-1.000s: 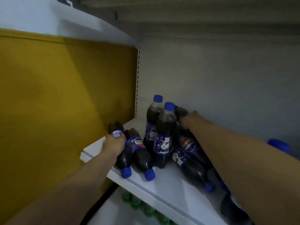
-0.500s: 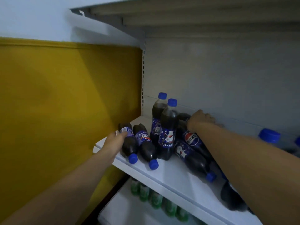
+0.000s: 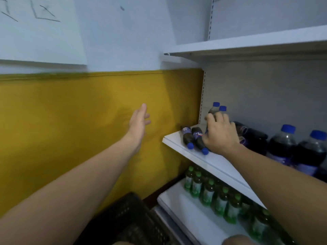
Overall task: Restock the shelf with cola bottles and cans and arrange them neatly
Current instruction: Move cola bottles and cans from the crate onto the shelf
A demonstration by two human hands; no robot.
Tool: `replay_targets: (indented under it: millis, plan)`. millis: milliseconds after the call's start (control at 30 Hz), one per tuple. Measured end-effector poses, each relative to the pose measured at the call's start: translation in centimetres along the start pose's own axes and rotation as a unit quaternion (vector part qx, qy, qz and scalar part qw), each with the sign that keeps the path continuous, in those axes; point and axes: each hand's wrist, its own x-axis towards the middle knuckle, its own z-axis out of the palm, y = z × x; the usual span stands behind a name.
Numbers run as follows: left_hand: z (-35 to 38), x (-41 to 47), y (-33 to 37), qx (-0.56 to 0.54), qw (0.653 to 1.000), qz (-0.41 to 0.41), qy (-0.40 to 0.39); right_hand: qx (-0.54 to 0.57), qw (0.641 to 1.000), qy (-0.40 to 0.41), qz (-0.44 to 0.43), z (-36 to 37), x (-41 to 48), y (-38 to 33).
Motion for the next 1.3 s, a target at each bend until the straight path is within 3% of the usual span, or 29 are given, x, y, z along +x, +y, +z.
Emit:
replay_targets:
  millis: [167,300,433,600,733,1000,1133,1300]
  plan:
    - [-8.2,-5.7,3.6,-0.016,0.997,0.03,0.068,0.065,0.963,-0.117,-0.233,-1.4,-2.5,-11.7]
    - [-13.6,-8.1,2.8,-0.013,0.991,0.023,0.134,0.101,0.937,-0.138,-0.305,-0.2,-4.2,-19.1]
    - [-17.8,-8.4,-2.7,0.014,0.986,-0.035,0.164,0.127,0.916,-0.196,-0.325,4.8,-5.6,-23.8]
    - [-21.6,-6.9,-16.2,0.063,0.962,-0.172,0.201,0.139,0.877,-0.319,-0.332,17.3,-7.8,-28.5]
    - [-24.1,-6.3,-30.7,0.06,0.926,-0.319,0.191,0.147,0.829,-0.421,-0.339,30.2,-11.4,-31.2]
    - [-24.7,-13.8,-56.6,0.192,0.814,-0.528,0.147,0.153,0.754,-0.608,-0.197,52.9,-23.6,-31.1]
    - [-24.0,-15.6,-61.5,0.278,0.759,-0.57,0.147,0.131,0.741,-0.622,-0.219,58.9,-27.3,-30.9]
    - [-24.0,-14.9,-63.6,0.237,0.739,-0.598,0.201,0.078,0.762,-0.594,-0.247,60.8,-28.6,-31.4]
